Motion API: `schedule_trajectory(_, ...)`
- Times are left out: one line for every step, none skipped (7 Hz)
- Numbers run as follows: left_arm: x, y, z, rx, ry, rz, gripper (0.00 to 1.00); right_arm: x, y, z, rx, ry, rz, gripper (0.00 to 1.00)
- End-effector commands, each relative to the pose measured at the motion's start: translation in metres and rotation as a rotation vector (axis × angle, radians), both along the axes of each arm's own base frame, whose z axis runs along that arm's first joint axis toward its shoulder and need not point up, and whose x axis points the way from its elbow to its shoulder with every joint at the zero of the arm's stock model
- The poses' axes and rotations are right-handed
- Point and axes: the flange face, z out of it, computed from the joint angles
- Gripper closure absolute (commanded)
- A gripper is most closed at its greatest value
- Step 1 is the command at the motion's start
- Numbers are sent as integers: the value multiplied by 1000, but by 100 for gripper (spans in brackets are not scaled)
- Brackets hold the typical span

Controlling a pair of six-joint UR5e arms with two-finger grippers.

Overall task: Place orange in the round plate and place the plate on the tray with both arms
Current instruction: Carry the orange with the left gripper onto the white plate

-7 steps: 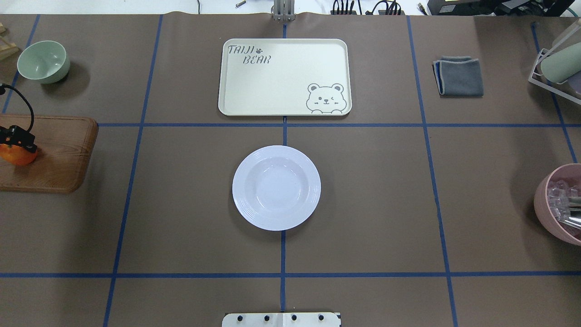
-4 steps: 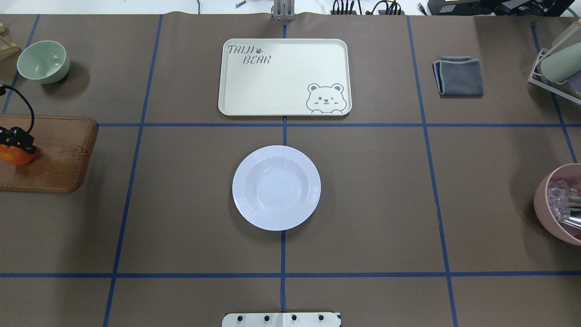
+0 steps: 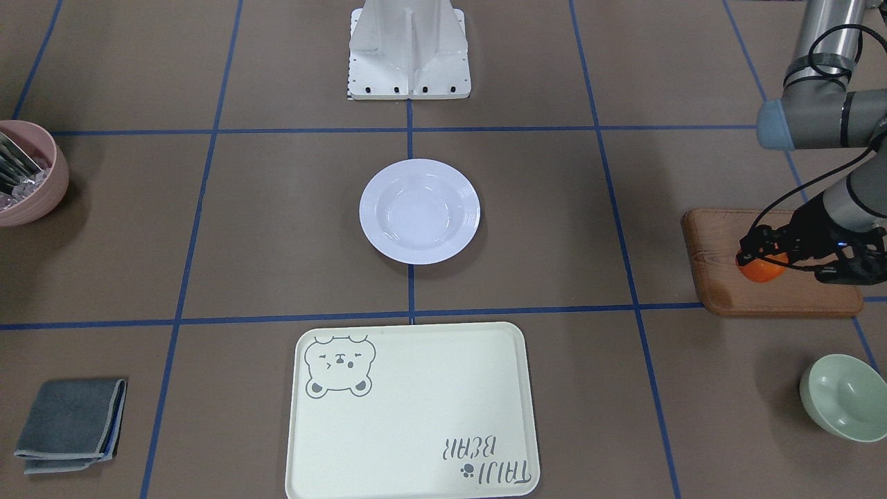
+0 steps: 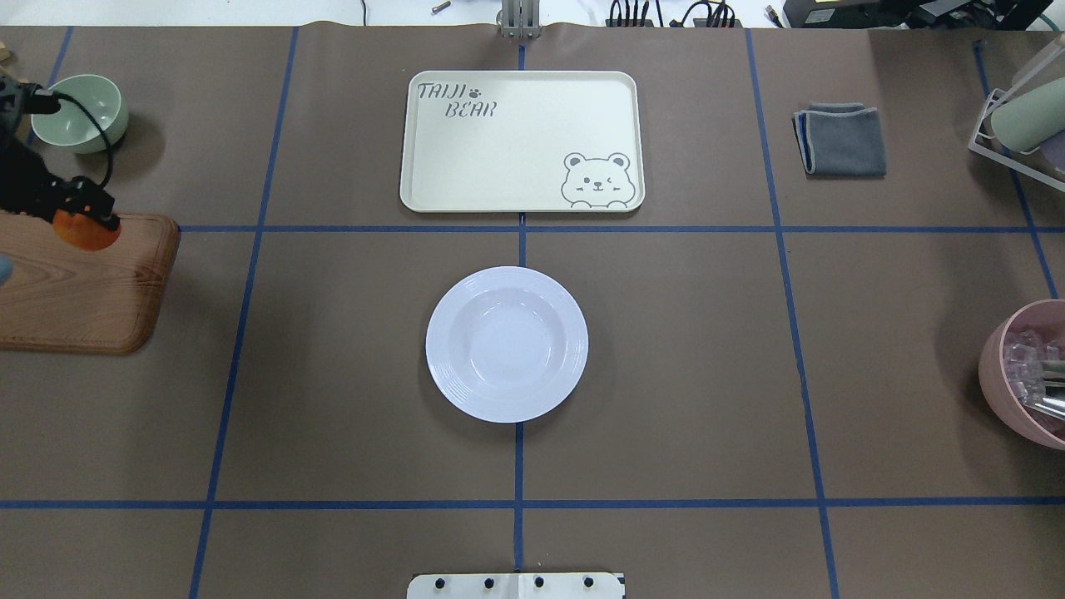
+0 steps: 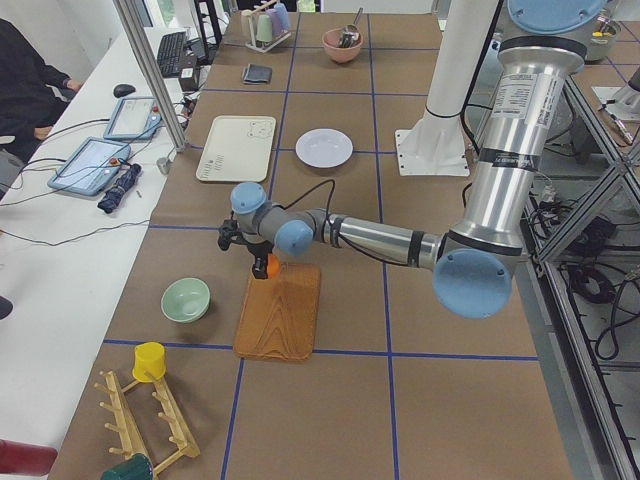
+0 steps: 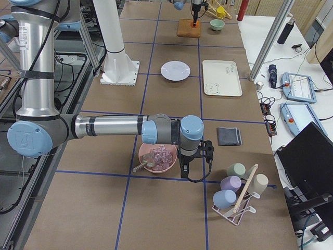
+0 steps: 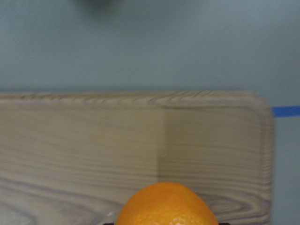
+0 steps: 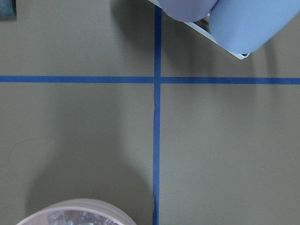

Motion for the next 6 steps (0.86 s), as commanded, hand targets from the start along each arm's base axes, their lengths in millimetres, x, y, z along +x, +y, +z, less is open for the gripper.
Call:
schedule_trajectory(51, -54, -159, -155, 20, -89, 100, -1, 0, 0, 0, -10, -2, 0)
schedule_trajectory(103, -36, -211, -220, 54, -125, 100, -1, 1, -1, 0, -17, -3, 0)
schedule_trajectory(147, -20, -266, -283, 91, -160, 100, -2, 1, -2, 5, -22, -3, 0)
schedule_trajectory(206, 13, -313, -335, 112, -144, 100, -1, 1, -1, 1, -21, -2, 0)
schedule_trajectory(238, 36, -349, -365, 133, -133, 100, -1, 1, 1, -2, -19, -2, 0)
schedule_trajectory(266, 57, -365, -374, 135, -107, 100, -1, 1, 0, -1, -19, -2, 0)
